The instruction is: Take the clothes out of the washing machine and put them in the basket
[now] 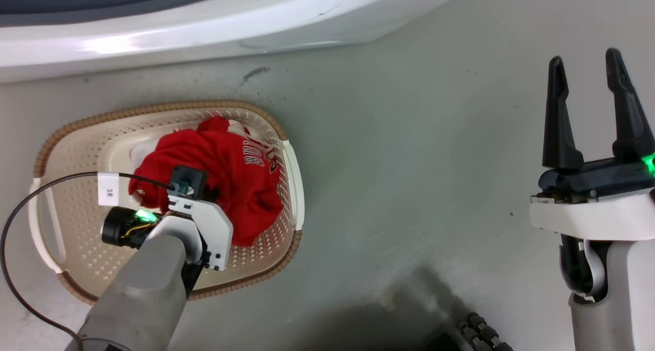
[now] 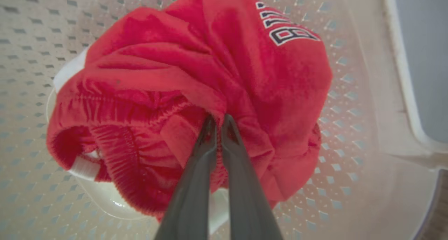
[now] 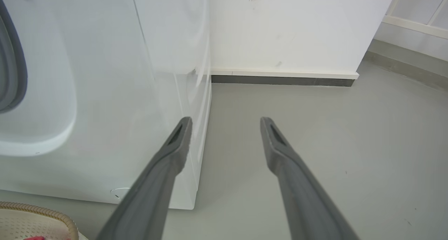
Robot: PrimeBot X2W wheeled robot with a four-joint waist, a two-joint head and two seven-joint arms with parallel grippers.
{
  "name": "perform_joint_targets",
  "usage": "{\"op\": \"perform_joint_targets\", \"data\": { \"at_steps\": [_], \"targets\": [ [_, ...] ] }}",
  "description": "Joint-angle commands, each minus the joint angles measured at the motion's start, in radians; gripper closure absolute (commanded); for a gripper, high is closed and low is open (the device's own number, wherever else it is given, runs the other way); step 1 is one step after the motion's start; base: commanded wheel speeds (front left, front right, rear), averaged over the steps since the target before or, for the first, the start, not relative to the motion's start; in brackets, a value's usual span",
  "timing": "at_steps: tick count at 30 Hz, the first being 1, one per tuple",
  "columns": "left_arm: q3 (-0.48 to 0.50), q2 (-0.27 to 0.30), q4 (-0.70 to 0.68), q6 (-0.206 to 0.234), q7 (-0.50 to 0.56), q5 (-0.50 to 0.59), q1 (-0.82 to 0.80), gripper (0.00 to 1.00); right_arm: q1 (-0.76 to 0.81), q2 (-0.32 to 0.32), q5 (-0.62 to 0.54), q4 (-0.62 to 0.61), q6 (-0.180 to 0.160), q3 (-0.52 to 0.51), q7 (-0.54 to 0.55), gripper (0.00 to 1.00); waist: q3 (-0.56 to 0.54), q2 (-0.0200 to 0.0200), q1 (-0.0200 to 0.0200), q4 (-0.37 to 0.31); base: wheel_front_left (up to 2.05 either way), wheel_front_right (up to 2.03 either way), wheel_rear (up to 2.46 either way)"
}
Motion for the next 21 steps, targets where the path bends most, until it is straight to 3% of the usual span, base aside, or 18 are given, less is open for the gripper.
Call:
{"op": "perform_joint_targets", "data": {
  "at_steps": [1,7,8,9,21],
  "targets": [
    [-0.001,-0.004,0.018,-0.007,0.008,-0.002,-0.025,1.00,-0.018,0.001,0.004,-0.007,-0.001,-0.001,-0.002,0.00,0.029,0.0000,-0.0002,-0.009,0.00,0.00,0.00],
    [-0.005,-0.026,0.066,-0.013,0.053,-0.015,-0.048,1.00,-0.029,0.001,0.002,-0.002,-0.001,-0.003,-0.002,0.00,0.046,0.0000,-0.0002,-0.009,0.00,0.00,0.00],
    [-0.003,-0.029,0.070,-0.015,0.064,-0.021,-0.048,0.95,-0.031,0.001,0.002,0.001,-0.001,-0.002,-0.002,0.00,0.043,0.0000,-0.0002,-0.009,0.00,0.00,0.00],
    [-0.002,-0.032,0.073,-0.016,0.070,-0.022,-0.046,0.00,-0.032,0.001,0.002,0.003,-0.001,-0.001,-0.002,0.00,0.039,0.0000,-0.0002,-0.009,0.00,0.00,0.00],
    [0.003,-0.050,0.083,-0.024,-0.037,-0.042,0.020,0.00,0.022,0.001,-0.008,0.037,-0.001,0.008,-0.002,0.00,-0.118,0.0000,-0.0002,0.026,0.00,0.00,0.00]
  ]
}}
